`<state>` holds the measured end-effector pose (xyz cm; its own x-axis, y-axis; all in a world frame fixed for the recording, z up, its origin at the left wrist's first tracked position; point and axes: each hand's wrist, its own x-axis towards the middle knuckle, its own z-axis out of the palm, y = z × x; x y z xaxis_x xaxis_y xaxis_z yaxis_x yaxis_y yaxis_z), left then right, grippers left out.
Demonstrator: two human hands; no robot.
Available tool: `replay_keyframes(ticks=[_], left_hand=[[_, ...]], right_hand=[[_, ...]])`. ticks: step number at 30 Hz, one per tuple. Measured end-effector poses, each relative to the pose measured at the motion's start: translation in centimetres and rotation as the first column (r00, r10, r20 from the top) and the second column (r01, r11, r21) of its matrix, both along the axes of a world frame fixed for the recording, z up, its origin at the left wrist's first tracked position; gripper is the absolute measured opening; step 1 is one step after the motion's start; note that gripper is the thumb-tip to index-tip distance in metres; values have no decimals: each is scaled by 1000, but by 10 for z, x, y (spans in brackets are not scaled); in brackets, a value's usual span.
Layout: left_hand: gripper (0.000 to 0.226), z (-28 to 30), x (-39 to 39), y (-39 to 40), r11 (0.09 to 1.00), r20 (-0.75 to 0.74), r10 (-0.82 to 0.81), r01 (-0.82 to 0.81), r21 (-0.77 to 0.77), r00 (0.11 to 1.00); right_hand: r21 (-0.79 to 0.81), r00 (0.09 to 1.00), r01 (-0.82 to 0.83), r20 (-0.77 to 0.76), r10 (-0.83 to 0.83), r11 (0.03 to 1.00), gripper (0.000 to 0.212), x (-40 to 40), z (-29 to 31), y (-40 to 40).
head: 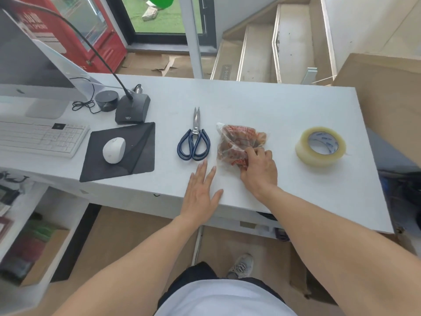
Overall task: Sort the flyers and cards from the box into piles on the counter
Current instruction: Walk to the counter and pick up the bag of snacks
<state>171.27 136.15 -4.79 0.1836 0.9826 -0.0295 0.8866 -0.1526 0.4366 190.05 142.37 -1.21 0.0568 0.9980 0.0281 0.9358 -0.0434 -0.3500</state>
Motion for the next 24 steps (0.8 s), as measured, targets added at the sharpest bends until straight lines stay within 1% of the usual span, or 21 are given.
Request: replay_keyframes(ticks=[3, 6, 9, 13, 18, 21, 24], left_hand=[[70, 8, 0, -7, 1000, 53, 31, -30, -5, 998], [70, 15, -7, -25, 1000, 72, -3, 3, -9, 997], [69, 18, -22, -53, 999, 109, -11, 14, -28, 994], [68, 20, -45, -99, 999, 174, 22, -15, -36, 985], [73, 12, -66, -148, 995, 251, 67, -47, -83, 966], [75, 4, -73, -171, 992, 269, 93, -67, -105, 959], [73, -1, -76, -189, 992, 242, 66, -36, -125, 968]], right_hand=[[-22, 1000, 26, 3, -26, 999, 41, -5, 3, -26], [-45, 1000, 21, 3, -21, 999, 48, -11, 4, -55], [-47, 999, 36, -30, -38, 998, 51, -24, 6, -82], [11, 999, 20, -35, -20, 1000, 45, -47, 0, -124], [103, 995, -35, -89, 44, 994, 39, -74, -7, -185], [98, 993, -45, -103, 55, 994, 39, -82, -15, -217], [66, 996, -36, -82, 42, 997, 35, -80, -22, -241]])
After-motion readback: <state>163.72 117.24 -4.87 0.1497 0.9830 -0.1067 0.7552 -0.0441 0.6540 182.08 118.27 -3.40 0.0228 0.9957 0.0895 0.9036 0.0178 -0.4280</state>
